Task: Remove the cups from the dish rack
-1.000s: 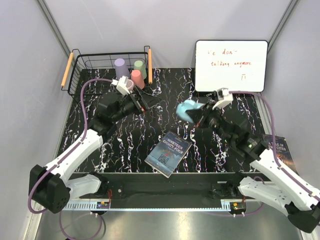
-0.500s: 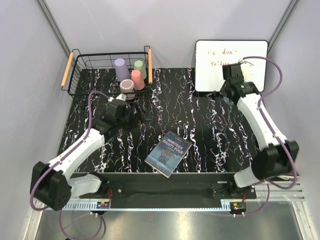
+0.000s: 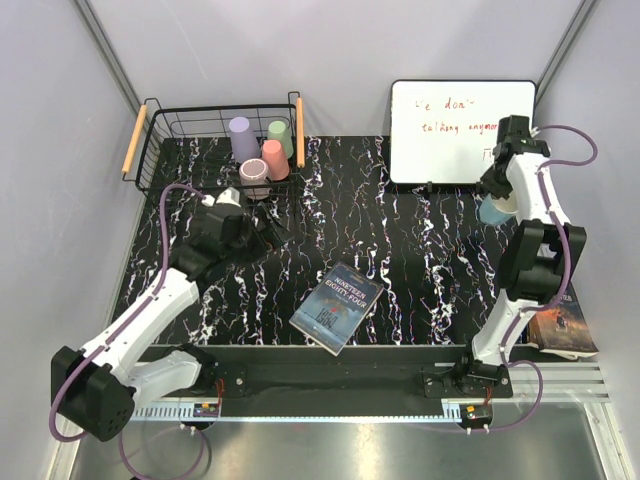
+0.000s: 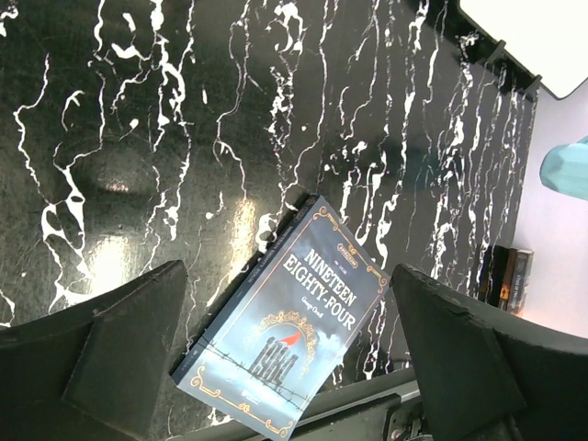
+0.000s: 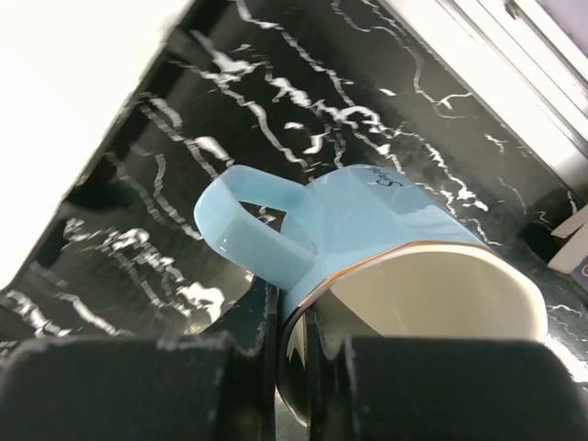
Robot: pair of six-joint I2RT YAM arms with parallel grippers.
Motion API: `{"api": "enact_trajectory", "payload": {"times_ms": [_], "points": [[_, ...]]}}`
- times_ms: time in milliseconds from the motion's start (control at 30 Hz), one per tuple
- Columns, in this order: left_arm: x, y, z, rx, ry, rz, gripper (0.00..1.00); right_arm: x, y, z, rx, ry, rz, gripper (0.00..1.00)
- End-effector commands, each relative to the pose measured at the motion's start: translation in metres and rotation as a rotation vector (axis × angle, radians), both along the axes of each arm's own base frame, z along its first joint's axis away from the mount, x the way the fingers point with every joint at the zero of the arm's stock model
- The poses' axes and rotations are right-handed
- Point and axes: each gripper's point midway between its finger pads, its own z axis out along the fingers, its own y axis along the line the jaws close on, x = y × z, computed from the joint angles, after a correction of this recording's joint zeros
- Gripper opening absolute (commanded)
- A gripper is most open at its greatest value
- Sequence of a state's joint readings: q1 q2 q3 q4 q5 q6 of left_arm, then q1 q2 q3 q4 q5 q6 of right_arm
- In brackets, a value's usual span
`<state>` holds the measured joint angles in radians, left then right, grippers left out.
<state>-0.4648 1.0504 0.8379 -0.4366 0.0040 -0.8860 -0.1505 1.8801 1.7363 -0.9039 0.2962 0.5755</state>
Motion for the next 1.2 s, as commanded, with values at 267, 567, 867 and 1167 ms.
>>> {"api": "enact_trajectory", "payload": {"times_ms": [267,567,867,1167], "points": [[0.004,0.002,-0.014,0.049,0.032,-0.002,0.99,0.021,-0.035,-0.034,-0.041,0.107,-0.035,0.0],[0.007,0.002,-0.028,0.078,0.071,0.003,0.99,0.038,-0.058,-0.055,-0.053,0.134,-0.052,0.0],[0.007,0.002,-0.03,0.093,0.077,-0.003,0.99,0.036,-0.056,-0.069,-0.006,0.149,-0.043,0.04],[0.0,0.0,-0.022,0.085,0.048,-0.018,0.99,0.03,-0.048,-0.048,0.014,0.092,-0.025,0.4]]}}
